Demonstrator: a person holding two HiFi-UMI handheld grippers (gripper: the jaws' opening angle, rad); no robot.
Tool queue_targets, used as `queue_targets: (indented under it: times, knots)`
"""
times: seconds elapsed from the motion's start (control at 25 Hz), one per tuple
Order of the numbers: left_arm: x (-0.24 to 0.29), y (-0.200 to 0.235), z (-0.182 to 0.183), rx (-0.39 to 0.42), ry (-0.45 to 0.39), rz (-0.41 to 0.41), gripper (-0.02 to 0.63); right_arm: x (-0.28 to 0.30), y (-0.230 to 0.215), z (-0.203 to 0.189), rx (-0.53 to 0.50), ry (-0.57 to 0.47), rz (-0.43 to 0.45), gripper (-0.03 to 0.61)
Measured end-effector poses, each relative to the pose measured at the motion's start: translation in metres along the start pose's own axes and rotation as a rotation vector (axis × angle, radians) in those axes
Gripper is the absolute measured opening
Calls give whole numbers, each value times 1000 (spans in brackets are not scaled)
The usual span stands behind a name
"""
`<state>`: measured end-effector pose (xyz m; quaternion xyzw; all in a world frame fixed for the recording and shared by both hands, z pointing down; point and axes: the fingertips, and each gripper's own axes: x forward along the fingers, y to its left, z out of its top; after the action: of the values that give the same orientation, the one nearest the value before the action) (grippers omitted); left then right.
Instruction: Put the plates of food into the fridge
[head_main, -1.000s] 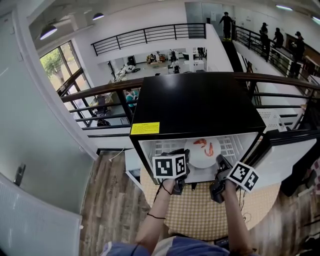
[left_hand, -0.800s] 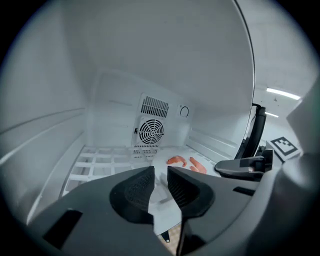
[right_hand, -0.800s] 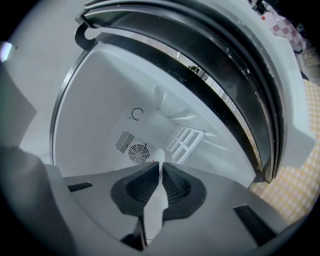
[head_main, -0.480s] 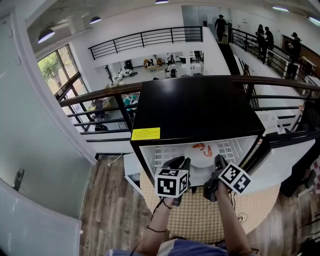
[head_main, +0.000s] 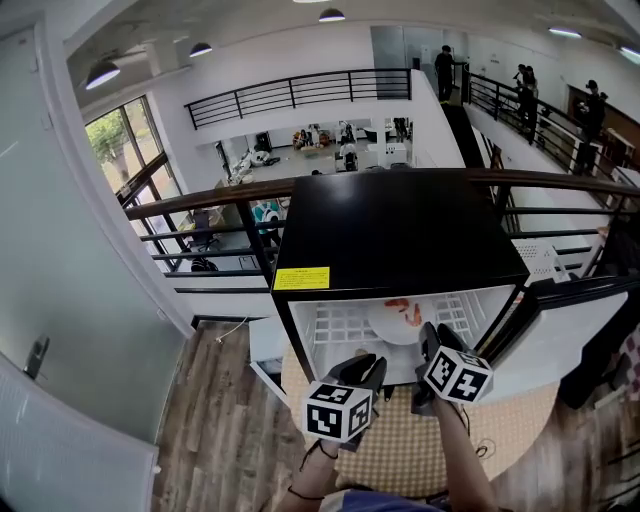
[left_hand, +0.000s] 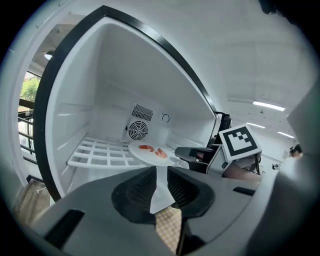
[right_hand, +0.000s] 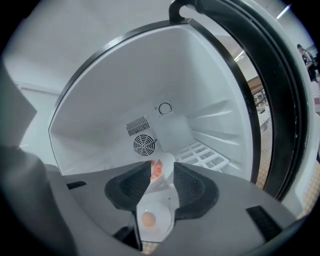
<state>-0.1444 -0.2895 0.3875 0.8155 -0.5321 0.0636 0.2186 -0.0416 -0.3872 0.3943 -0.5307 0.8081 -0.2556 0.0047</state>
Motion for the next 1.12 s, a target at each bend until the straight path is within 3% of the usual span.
queue_targets:
  times: [0.08, 0.32, 0.72, 1.12]
  knots:
    - [0, -8, -7, 9, 7, -22, 75, -7, 1, 0, -16, -5, 7, 150]
    - [-5, -29, -14, 19, -17, -70, 75, -36, 5, 8, -15, -29, 49, 150]
    - [-25, -46, -35, -12, -21, -76, 74, -96, 20, -30, -5, 89, 156, 149]
    - [-57, -80, -66, -29, -24, -84, 74, -180, 8, -76, -75, 183, 157, 78]
